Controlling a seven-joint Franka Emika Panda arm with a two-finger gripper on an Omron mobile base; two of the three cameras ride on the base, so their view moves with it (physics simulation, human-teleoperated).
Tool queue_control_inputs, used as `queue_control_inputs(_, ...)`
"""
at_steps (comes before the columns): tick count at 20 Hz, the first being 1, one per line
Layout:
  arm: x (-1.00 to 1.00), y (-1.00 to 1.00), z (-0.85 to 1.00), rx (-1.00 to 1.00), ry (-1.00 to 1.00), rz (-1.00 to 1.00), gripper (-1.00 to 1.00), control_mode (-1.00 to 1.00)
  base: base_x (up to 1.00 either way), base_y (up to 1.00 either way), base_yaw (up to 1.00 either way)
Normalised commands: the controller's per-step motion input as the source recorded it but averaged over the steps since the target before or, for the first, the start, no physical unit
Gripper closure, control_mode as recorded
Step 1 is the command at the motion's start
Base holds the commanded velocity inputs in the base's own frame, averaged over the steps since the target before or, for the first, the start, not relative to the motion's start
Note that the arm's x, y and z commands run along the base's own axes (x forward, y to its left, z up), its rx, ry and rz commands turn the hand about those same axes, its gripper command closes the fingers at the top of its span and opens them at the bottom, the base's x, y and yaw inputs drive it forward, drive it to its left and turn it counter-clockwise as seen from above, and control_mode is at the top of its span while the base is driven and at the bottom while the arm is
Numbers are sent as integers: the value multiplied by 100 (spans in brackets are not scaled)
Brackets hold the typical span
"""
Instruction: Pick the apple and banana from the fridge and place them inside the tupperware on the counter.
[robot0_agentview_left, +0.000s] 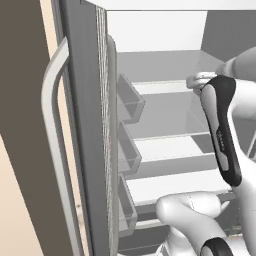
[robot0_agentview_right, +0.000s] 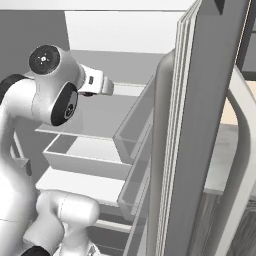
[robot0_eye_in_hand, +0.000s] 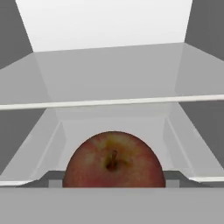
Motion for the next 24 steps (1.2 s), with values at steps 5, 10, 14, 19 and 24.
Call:
queue_control_inputs(5,-49,15,-5,0,6,0,100,-100,0,0,0)
queue_control_inputs(10,-1,3,-10,-3,4,2,100,100,-28,7,0)
queue_control_inputs(14,0,0,0,0,0,0,100,100,-100,25,0)
queue_control_inputs(19,0,0,0,0,0,0,100,100,-100,10,0)
queue_control_inputs(24,0,0,0,0,0,0,100,100,-100,0,-11)
